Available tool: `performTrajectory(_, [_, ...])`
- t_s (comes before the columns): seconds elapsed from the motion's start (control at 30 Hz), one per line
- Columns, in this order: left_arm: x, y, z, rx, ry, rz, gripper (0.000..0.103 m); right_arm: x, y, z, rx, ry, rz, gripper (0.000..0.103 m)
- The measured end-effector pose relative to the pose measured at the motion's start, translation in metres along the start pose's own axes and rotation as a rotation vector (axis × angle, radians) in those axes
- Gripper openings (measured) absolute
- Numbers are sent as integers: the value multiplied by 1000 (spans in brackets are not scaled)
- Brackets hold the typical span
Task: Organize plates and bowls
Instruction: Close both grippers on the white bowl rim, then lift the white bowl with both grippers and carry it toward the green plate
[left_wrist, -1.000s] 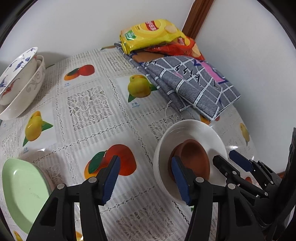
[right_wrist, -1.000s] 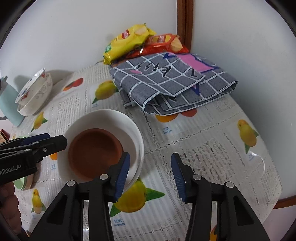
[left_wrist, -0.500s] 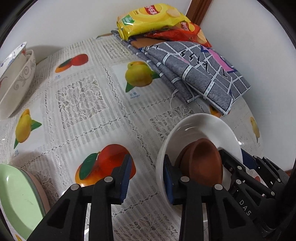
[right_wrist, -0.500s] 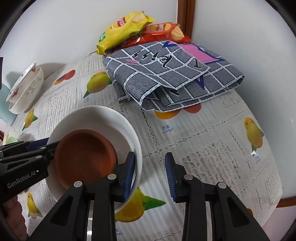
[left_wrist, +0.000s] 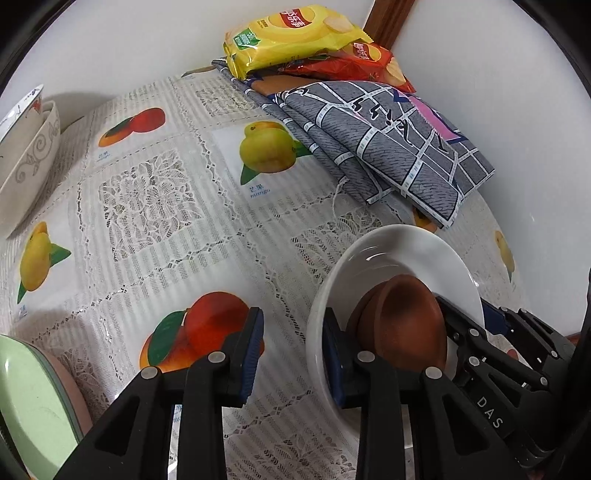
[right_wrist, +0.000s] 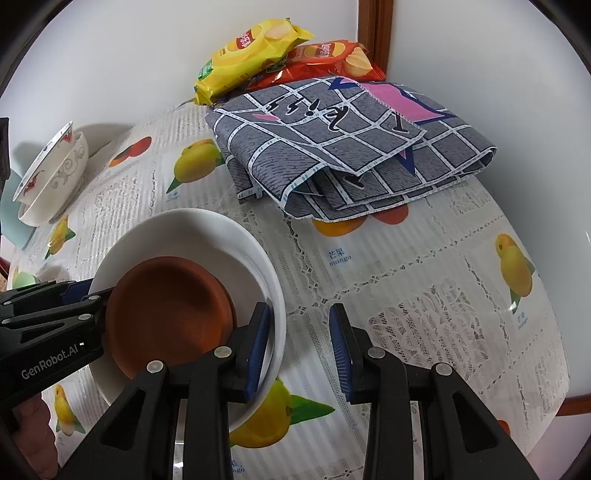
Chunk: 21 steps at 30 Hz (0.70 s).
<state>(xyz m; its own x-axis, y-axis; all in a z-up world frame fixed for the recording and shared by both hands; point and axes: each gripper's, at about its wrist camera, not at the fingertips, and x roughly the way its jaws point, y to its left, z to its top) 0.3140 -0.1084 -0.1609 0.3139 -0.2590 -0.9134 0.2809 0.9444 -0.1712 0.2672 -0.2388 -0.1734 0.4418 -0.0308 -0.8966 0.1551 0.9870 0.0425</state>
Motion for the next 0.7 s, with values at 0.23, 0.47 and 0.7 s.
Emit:
performTrajectory(0.23, [1,0,0,-13,-10,-27,22,-1,5,-2,-12,-33,31,14])
performTrajectory(0.47, [1,1,-1,-23,-36,-31,21,-2,4,-3,-12,-51,30,14])
performTrajectory(0.7, [1,3,-1,-42,-41,-39,21,-3,3,-5,-2,-74,35,14])
